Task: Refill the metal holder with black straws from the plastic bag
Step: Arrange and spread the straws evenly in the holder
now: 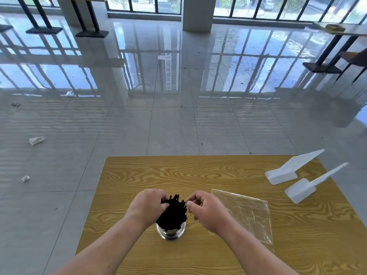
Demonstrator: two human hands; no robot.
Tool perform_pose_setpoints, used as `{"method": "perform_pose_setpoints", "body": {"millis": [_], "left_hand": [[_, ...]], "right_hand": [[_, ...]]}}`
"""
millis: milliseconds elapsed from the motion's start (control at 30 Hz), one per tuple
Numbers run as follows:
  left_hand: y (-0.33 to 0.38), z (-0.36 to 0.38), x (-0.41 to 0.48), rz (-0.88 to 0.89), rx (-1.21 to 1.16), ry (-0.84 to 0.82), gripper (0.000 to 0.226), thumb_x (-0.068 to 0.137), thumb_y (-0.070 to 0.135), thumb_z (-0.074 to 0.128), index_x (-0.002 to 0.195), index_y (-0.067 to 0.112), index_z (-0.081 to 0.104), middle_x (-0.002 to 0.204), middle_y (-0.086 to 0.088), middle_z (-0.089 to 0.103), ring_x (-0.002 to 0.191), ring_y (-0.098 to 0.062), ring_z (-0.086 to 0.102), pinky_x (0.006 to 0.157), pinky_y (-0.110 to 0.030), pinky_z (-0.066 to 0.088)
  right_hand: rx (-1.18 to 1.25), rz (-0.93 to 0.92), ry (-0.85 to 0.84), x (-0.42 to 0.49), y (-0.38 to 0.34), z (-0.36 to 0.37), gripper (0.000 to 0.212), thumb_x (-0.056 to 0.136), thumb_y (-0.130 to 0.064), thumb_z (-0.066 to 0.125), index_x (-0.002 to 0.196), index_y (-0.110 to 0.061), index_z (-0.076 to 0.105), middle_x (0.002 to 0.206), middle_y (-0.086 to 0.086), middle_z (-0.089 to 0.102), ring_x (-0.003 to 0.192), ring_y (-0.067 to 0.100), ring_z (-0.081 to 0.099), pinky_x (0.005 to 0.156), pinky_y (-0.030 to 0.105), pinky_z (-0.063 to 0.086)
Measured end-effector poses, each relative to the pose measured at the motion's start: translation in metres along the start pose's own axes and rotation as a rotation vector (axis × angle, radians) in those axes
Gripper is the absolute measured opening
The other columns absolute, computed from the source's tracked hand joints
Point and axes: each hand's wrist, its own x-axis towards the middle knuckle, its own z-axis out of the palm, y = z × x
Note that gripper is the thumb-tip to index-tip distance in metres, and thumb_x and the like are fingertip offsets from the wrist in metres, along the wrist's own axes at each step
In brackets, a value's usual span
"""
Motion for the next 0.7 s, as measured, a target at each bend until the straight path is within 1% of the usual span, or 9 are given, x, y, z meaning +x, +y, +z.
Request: {"method": "perform_pose_setpoints", "body": {"millis": [100,233,300,367,433,500,567,600,700], "left_hand": [[-0.001,-0.012,0.001,0.001,0.003,0.018,0.011,0.093,0.036,0.073,0.102,0.031,0.078,0.096,0.014,0.074,0.09,-0.007,0.067,0.075,-0.022,0.049],[0.001,-0.038,0.002,0.019,-0.012,0.05,0.005,0.09,0.036,0.077,0.091,0.032,0.078,0.08,0.019,0.07,0.075,0.001,0.064,0.063,-0.017,0.045],[0.002,-0.051,0.001,0.031,-0.012,0.082,0.007,0.089,0.038,0.078,0.089,0.031,0.078,0.077,0.02,0.068,0.072,0.003,0.062,0.06,-0.016,0.042],[0.005,-0.067,0.0,0.036,-0.009,0.11,0.009,0.087,0.04,0.079,0.089,0.032,0.078,0.076,0.02,0.068,0.072,0.003,0.061,0.059,-0.017,0.042],[0.006,-0.083,0.0,0.027,-0.016,0.133,0.009,0.086,0.042,0.081,0.082,0.037,0.075,0.069,0.021,0.065,0.066,0.005,0.06,0.055,-0.014,0.038],[0.006,-0.097,-0.001,0.021,-0.042,0.156,0.02,0.083,0.042,0.083,0.07,0.041,0.068,0.063,0.02,0.067,0.063,0.006,0.062,0.049,-0.01,0.033],[0.006,-0.109,-0.003,0.019,-0.092,0.171,0.023,0.082,0.04,0.085,0.066,0.041,0.068,0.069,0.034,0.067,0.068,0.012,0.063,0.048,-0.009,0.034],[0.005,-0.114,-0.005,0.013,-0.11,0.181,0.022,0.082,0.04,0.085,0.067,0.041,0.069,0.069,0.036,0.067,0.068,0.012,0.063,0.05,-0.013,0.037],[0.005,-0.128,-0.008,0.003,-0.146,0.239,0.017,0.081,0.04,0.087,0.071,0.039,0.073,0.065,0.019,0.072,0.064,0.0,0.067,0.059,-0.028,0.052]], "right_hand": [[0.008,-0.007,-0.003,0.002,-0.002,0.0,0.01,0.102,-0.03,0.068,0.095,-0.03,0.075,0.092,0.005,0.079,0.068,0.008,0.066,0.065,0.029,0.059],[0.03,-0.015,-0.01,0.005,-0.008,0.0,0.011,0.102,-0.027,0.067,0.096,-0.026,0.075,0.092,0.008,0.079,0.067,0.007,0.065,0.065,0.028,0.058],[0.022,-0.028,-0.009,0.007,-0.01,0.001,0.011,0.103,-0.026,0.067,0.095,-0.025,0.075,0.092,0.008,0.079,0.068,0.008,0.066,0.068,0.032,0.06],[0.021,-0.039,-0.009,0.008,-0.013,0.001,0.012,0.103,-0.026,0.066,0.095,-0.024,0.075,0.094,0.011,0.079,0.07,0.01,0.065,0.069,0.033,0.06],[0.03,-0.047,-0.009,0.01,-0.015,0.002,0.013,0.103,-0.027,0.066,0.095,-0.025,0.075,0.094,0.012,0.078,0.069,0.01,0.064,0.068,0.033,0.059],[0.031,-0.054,-0.007,0.011,-0.017,0.003,0.014,0.103,-0.028,0.065,0.094,-0.027,0.075,0.094,0.01,0.079,0.069,0.009,0.064,0.069,0.033,0.06],[0.037,-0.056,-0.01,0.011,-0.019,0.004,0.014,0.103,-0.03,0.065,0.094,-0.028,0.076,0.093,0.009,0.079,0.069,0.009,0.065,0.071,0.039,0.062],[0.039,-0.056,-0.011,0.011,-0.019,0.005,0.014,0.103,-0.03,0.065,0.094,-0.028,0.076,0.093,0.009,0.079,0.069,0.01,0.065,0.073,0.042,0.063],[0.032,-0.057,-0.006,0.01,-0.02,0.006,0.014,0.102,-0.032,0.065,0.093,-0.028,0.076,0.091,0.006,0.08,0.068,0.01,0.065,0.073,0.046,0.063]]}}
